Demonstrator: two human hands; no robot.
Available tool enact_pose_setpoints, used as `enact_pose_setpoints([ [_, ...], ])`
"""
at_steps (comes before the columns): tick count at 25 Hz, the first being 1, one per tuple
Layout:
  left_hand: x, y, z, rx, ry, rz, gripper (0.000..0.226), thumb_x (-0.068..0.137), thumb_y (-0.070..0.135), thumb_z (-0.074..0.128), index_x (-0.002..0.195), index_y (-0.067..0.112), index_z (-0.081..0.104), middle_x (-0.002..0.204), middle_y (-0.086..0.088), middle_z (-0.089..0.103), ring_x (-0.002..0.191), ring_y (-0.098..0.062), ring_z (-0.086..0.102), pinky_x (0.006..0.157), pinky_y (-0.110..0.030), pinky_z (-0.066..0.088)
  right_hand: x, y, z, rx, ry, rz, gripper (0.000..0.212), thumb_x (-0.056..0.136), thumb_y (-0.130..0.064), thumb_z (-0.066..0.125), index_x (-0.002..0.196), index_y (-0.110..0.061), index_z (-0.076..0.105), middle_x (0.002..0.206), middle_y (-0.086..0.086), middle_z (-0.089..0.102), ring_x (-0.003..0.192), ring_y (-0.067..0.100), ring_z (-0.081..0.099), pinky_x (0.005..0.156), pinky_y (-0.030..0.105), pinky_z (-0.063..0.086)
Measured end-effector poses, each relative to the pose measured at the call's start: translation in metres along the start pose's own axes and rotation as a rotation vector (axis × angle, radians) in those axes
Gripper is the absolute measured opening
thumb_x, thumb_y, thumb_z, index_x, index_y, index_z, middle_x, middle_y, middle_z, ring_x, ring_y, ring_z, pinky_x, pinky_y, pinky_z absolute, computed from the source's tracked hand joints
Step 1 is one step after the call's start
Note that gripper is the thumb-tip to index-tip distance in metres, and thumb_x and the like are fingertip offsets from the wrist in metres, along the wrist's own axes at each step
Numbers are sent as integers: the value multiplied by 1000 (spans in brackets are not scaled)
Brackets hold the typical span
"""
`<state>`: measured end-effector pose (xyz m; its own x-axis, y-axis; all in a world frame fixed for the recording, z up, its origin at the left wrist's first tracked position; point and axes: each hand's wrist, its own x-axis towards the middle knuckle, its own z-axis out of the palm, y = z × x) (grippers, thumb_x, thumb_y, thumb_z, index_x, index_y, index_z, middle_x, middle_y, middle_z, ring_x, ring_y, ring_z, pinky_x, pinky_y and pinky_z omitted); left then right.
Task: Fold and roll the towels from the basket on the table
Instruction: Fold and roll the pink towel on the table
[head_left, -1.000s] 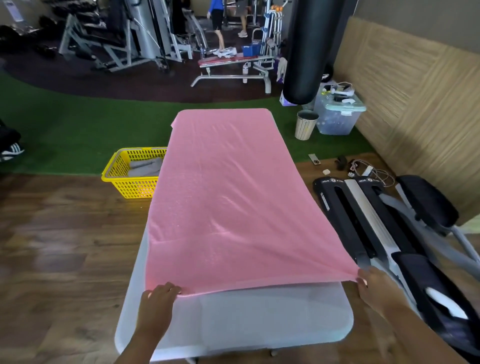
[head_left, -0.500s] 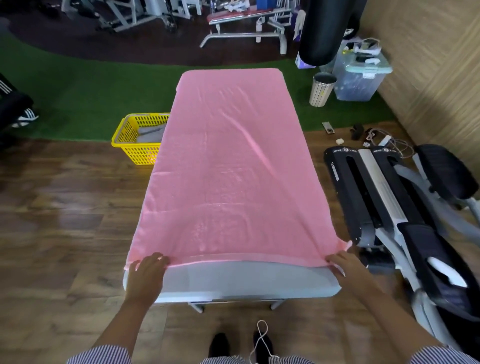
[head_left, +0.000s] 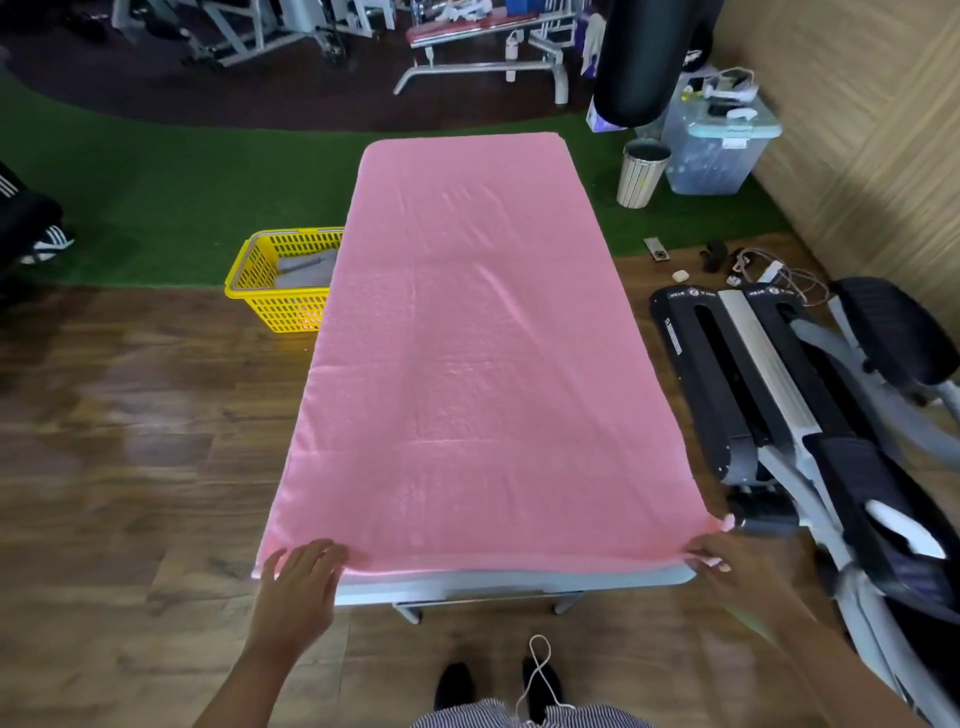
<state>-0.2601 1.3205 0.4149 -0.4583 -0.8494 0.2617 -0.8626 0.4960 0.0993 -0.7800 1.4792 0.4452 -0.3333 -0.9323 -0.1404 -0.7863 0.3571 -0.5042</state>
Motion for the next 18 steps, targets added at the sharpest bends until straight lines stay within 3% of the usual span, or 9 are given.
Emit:
enact_pose_setpoints([
  [3,-2,-9,3,-13,-16,52,32,76,8,50,99,27,60,102,6,66,95,-15,60,87,-40,38,-6,-5,-2,48,5,28,18,80,-10,70,84,-27,71,84,-15,64,83,-2,58,69,8,41],
  [6,-6,-8,0,-23,27,-38,34,72,5,50,96,26,63,96,7,69,87,-14,64,86,-39,37,-8,-1,1,39,14,72,30,81,-12,70,82,-42,62,86,-17,63,90,-10,52,71,4,39],
  [8,-7,-8,-6,-12,37,-114,28,78,12,48,92,25,68,90,9,70,77,-12,66,84,-38,36,-8,-2,0,53,16,127,36,80,-13,71,76,-45,57,82,-17,62,83,-2,55,70,6,39],
  [11,-4,-15,-10,37,15,-132,25,81,18,46,91,26,67,82,10,67,70,-15,66,81,-42,37,-6,-9,-7,81,-8,182,25,81,-12,69,71,-34,61,74,-12,60,67,6,56,65,13,39],
  [15,4,-24,-5,68,-16,-147,23,88,25,39,87,25,62,70,12,61,63,-18,63,73,-44,36,2,-15,-13,59,-41,210,19,82,-21,69,71,-33,59,79,-7,63,68,10,58,68,25,45],
  [18,5,-23,-3,66,7,-197,28,89,32,36,82,22,62,71,13,62,66,-17,64,77,-43,35,9,-17,-8,84,-20,240,20,79,-25,71,71,-33,55,82,0,63,70,12,58,66,28,44],
])
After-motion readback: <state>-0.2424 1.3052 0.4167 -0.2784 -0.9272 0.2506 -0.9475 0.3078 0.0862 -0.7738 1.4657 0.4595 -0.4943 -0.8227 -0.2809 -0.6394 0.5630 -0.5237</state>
